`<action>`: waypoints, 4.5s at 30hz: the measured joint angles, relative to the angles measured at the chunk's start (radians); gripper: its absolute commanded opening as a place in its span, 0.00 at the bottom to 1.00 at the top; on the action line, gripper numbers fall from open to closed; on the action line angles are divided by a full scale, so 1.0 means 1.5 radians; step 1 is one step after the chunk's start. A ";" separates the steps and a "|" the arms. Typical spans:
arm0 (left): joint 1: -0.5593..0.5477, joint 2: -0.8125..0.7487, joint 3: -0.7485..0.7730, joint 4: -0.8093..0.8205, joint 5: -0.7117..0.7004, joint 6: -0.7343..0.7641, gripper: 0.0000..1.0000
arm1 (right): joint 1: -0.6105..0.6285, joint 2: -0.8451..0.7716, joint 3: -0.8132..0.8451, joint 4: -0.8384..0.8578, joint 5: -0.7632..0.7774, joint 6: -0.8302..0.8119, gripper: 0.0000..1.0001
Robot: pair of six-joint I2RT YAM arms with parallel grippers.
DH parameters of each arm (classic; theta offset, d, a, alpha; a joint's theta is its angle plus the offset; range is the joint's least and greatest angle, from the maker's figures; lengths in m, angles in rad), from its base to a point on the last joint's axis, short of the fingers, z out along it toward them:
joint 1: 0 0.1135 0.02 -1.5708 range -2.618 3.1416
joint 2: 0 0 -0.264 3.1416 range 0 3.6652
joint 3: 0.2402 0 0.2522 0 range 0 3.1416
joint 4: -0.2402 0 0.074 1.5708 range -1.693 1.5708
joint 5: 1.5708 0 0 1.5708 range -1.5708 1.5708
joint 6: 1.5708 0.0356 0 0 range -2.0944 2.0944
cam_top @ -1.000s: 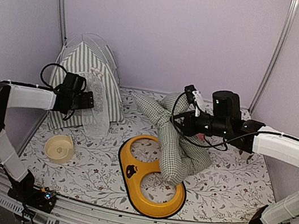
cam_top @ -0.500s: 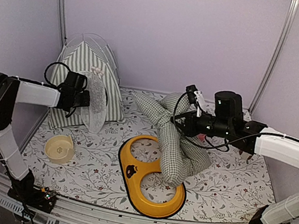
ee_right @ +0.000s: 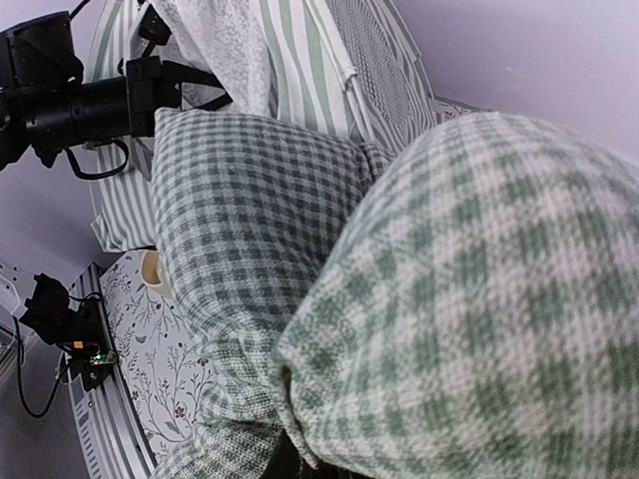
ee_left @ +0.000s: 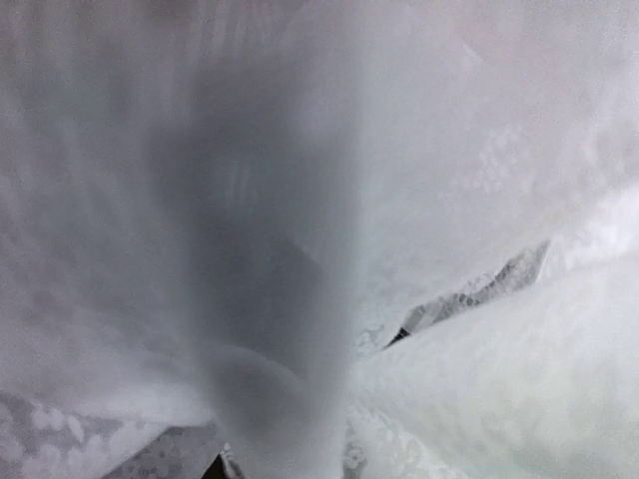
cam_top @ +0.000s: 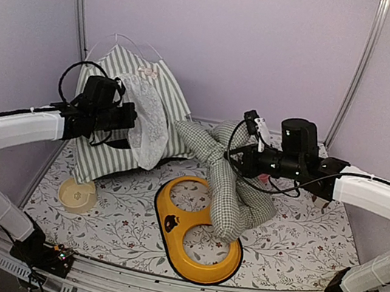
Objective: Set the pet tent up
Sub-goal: Pick up the tent flap from the tent, then place the cushion in the tent.
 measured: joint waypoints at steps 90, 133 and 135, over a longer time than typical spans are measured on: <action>-0.105 0.078 -0.091 0.848 0.525 -0.786 0.00 | 0.009 0.431 0.346 0.111 0.001 0.187 0.00; -0.152 0.136 -0.091 0.888 0.512 -0.787 0.00 | -0.011 0.150 0.057 0.121 0.019 0.176 0.89; -0.152 0.145 -0.083 0.896 0.514 -0.794 0.00 | -0.020 0.125 0.039 0.106 0.021 0.170 0.90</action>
